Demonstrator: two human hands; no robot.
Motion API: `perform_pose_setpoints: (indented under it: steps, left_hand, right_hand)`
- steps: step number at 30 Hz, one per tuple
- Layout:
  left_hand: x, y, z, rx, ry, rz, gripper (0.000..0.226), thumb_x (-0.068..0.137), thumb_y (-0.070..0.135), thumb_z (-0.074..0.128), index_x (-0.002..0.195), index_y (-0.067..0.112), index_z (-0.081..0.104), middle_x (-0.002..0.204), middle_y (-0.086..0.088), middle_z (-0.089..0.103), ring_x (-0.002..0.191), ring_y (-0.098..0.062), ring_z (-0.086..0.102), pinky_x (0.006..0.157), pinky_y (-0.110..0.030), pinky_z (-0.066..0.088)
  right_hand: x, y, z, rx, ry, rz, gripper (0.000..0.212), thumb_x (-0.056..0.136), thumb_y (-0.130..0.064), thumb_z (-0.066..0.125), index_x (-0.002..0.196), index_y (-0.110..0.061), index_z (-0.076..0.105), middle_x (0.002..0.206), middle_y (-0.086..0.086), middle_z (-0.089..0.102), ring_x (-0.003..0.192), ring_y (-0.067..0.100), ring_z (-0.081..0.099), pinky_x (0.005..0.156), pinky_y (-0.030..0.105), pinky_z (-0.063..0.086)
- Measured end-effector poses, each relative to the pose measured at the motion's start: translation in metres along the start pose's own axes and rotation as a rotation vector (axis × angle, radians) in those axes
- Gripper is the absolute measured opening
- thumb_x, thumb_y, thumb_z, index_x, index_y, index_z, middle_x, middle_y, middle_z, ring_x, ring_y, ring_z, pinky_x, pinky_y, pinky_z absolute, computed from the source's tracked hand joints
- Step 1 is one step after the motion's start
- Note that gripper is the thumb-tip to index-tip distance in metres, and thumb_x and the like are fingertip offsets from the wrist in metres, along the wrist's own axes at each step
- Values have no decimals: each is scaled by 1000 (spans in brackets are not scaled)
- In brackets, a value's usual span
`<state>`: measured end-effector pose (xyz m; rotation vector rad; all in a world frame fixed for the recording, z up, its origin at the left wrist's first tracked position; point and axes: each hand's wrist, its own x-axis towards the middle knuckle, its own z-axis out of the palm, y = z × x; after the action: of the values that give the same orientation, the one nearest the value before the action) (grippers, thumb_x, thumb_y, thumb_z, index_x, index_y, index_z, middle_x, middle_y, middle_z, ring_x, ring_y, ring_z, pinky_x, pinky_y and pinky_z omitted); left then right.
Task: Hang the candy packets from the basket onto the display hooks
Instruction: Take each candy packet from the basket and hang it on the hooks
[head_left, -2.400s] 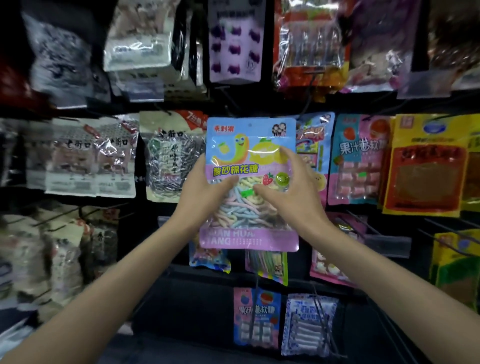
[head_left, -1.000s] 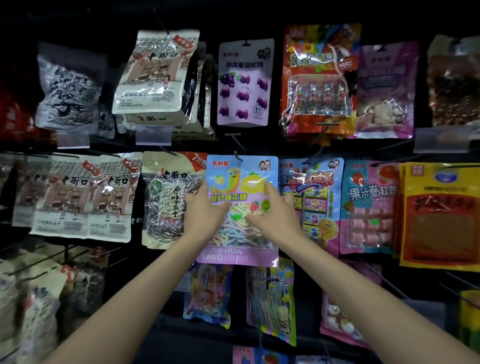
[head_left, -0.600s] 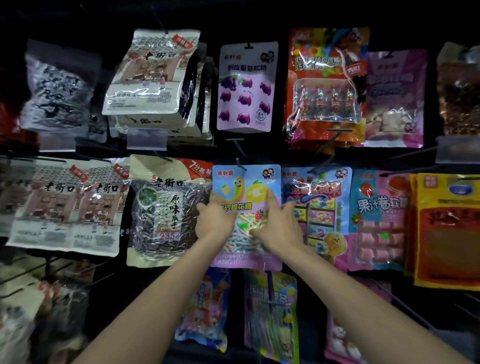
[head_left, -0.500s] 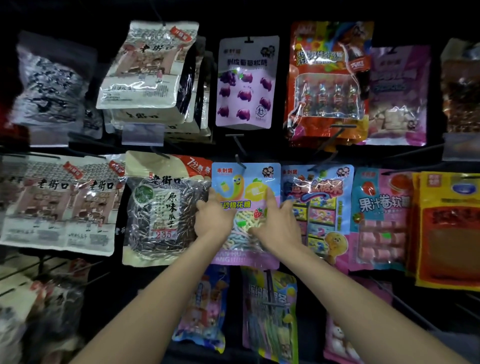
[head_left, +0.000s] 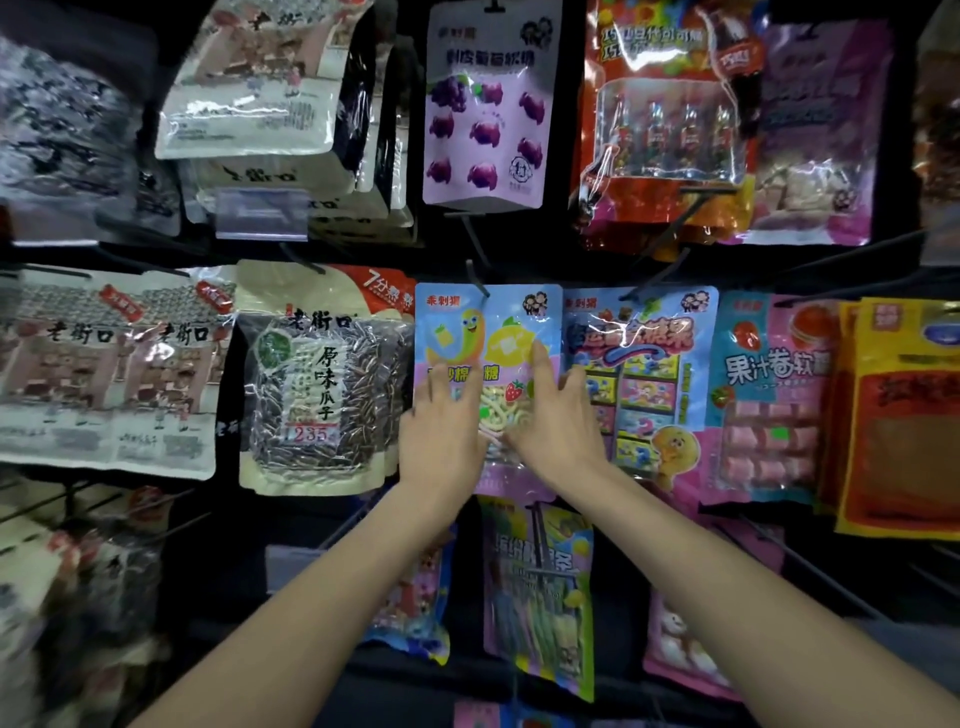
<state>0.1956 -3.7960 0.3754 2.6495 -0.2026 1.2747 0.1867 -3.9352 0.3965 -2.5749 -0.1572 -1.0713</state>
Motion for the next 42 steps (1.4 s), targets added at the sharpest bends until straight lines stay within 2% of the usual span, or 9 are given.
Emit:
perform_pose_setpoints:
  steps: [6, 10, 18, 21, 24, 29, 35, 39, 42]
  left_hand:
    - [-1, 0, -9, 82, -13, 8, 96, 88, 38, 78, 162, 31, 17, 166, -17, 24, 146, -38, 39, 106, -50, 46]
    - [-5, 3, -18, 98, -59, 18, 92, 90, 33, 75, 162, 28, 18, 166, -16, 23, 145, -36, 40, 106, -50, 46]
    - [-30, 12, -54, 90, -115, 89, 81, 94, 32, 69, 160, 27, 24, 154, -10, 35, 135, -33, 48, 96, -46, 50]
    - [-54, 21, -70, 31, -101, 142, 83, 93, 39, 70, 161, 29, 23, 154, -8, 36, 129, -32, 53, 90, -45, 53]
    - [-85, 33, -85, -9, -95, 196, 82, 93, 49, 66, 161, 32, 24, 151, -5, 40, 125, -30, 57, 86, -43, 54]
    - [-151, 57, -100, -119, -33, 307, 72, 92, 55, 57, 156, 29, 38, 139, 1, 52, 114, -25, 61, 84, -39, 55]
    - [-244, 90, -96, -179, -200, 398, 74, 94, 65, 49, 159, 36, 29, 147, 3, 46, 124, -21, 58, 97, -38, 55]
    - [-303, 110, -78, -185, -294, 427, 73, 94, 66, 49, 158, 35, 34, 149, 4, 46, 125, -20, 58, 98, -38, 55]
    - [-347, 122, -55, -212, -408, 406, 72, 94, 66, 46, 157, 34, 38, 150, 1, 48, 126, -24, 57, 99, -42, 54]
  right_hand:
    - [-6, -2, -6, 3, -59, 24, 114, 86, -15, 82, 165, -30, 1, 160, 24, 14, 133, 43, 49, 93, 46, 57]
    - [-13, -3, -17, -24, -103, 23, 104, 87, -11, 80, 163, -29, 11, 157, 23, 18, 135, 41, 45, 93, 42, 55]
    - [-40, 4, -56, -3, -109, -29, 99, 88, -34, 82, 164, -22, 18, 163, 14, 20, 146, 35, 36, 108, 44, 47]
    - [-65, 11, -80, 25, -104, -79, 97, 90, -42, 78, 164, -26, 17, 167, 8, 16, 149, 33, 35, 107, 46, 50]
    - [-101, 23, -113, 30, -139, -109, 98, 91, -46, 74, 165, -33, 13, 172, 1, 7, 156, 29, 23, 117, 45, 40]
    - [-181, 61, -155, 56, -195, -103, 95, 89, -64, 68, 163, -46, 11, 170, -13, 2, 157, 20, 21, 122, 43, 35]
    - [-292, 106, -177, 116, -362, -56, 90, 87, -74, 60, 155, -63, 3, 161, -33, -6, 154, 1, 16, 122, 33, 33]
    - [-358, 136, -168, 140, -520, -21, 86, 86, -77, 57, 148, -72, -2, 158, -40, -11, 152, -1, 18, 120, 31, 35]
    - [-402, 166, -149, 160, -675, 48, 80, 88, -74, 59, 145, -75, 3, 157, -39, -8, 151, 1, 20, 119, 32, 36]
